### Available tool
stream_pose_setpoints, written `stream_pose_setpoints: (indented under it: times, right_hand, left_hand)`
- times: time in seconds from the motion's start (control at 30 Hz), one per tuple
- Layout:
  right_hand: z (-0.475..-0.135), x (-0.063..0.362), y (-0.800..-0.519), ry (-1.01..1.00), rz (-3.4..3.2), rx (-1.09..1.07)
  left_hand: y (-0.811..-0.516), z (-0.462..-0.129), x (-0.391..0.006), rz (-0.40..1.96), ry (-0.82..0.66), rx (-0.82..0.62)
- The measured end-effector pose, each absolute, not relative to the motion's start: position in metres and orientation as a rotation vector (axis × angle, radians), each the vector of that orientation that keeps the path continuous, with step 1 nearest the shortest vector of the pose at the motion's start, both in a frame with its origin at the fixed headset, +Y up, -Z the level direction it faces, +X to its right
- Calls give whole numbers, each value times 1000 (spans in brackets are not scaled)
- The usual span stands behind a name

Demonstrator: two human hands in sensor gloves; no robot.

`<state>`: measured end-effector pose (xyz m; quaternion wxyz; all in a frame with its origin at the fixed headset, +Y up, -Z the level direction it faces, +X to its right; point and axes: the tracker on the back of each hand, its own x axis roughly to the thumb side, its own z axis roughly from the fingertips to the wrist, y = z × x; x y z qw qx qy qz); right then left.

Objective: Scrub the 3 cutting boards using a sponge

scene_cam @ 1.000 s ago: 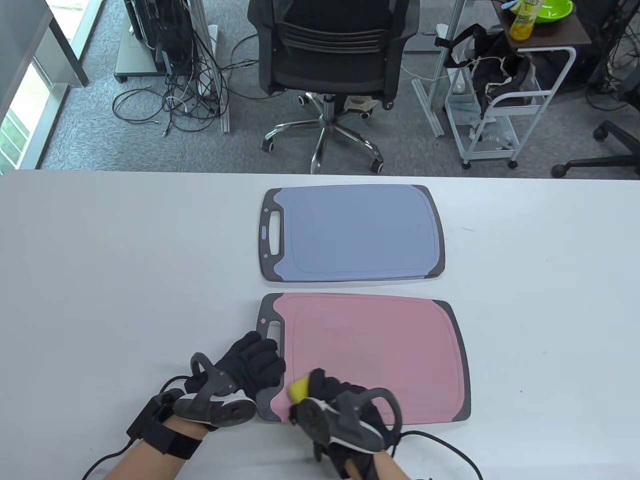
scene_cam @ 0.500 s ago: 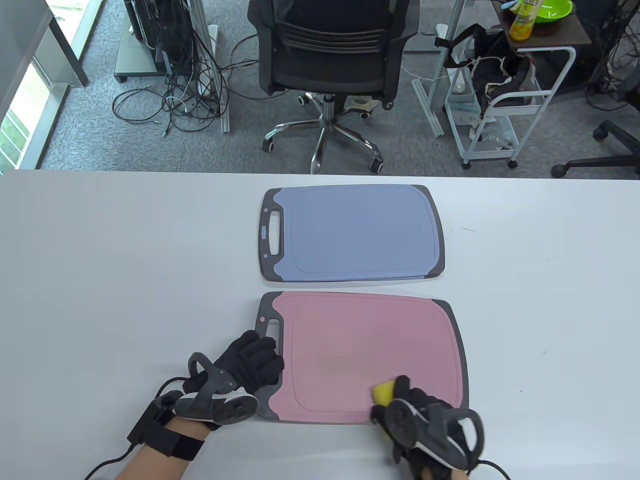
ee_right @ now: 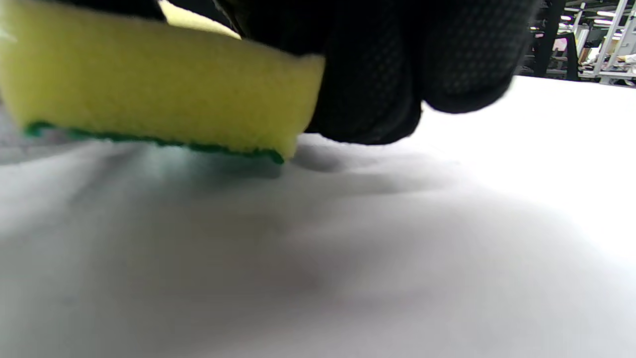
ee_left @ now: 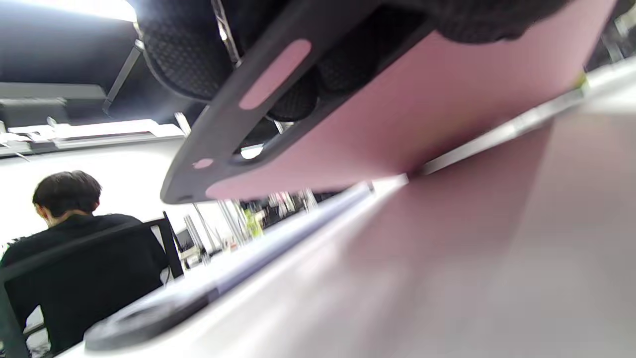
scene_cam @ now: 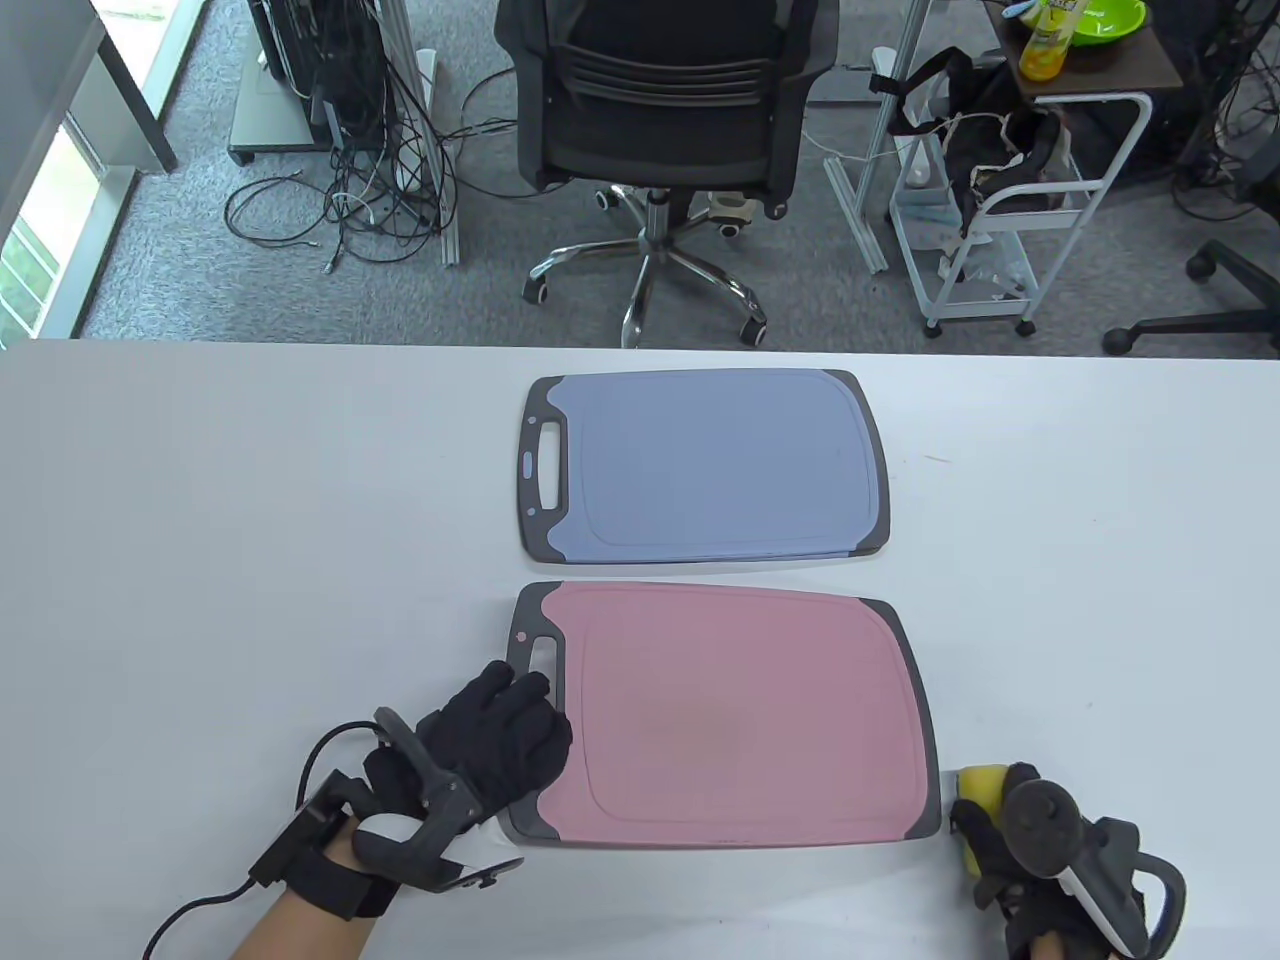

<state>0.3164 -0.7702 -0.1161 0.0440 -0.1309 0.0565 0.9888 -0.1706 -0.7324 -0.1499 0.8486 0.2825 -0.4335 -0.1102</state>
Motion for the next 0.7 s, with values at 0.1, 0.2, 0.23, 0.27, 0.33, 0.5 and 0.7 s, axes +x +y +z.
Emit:
stream_pose_setpoints:
  times: [0.1, 0.2, 0.23, 0.27, 0.33, 0.5, 0.7]
  right_hand:
    - [-117, 318, -771, 163, 2976, -397]
    - [-118, 321, -771, 184, 2940, -400]
    - [-118, 323, -771, 186, 2925, -401]
    - [-117, 323, -771, 174, 2910, -395]
    - [-117, 323, -770, 158, 2892, -382]
    - [-117, 322, -766, 119, 2874, -353]
    - [-117, 326, -767, 120, 2858, -362]
  left_hand:
    - [-712, -145, -180, -245, -932, 643]
    - [-698, -137, -192, -262, -917, 693]
    - [-690, -136, -197, -275, -899, 716]
    - [-684, -136, -202, -298, -887, 737]
    - [-671, -144, -206, -369, -891, 783]
    - [-654, -204, -194, -367, -860, 761]
    - [-651, -287, -149, -389, -842, 740]
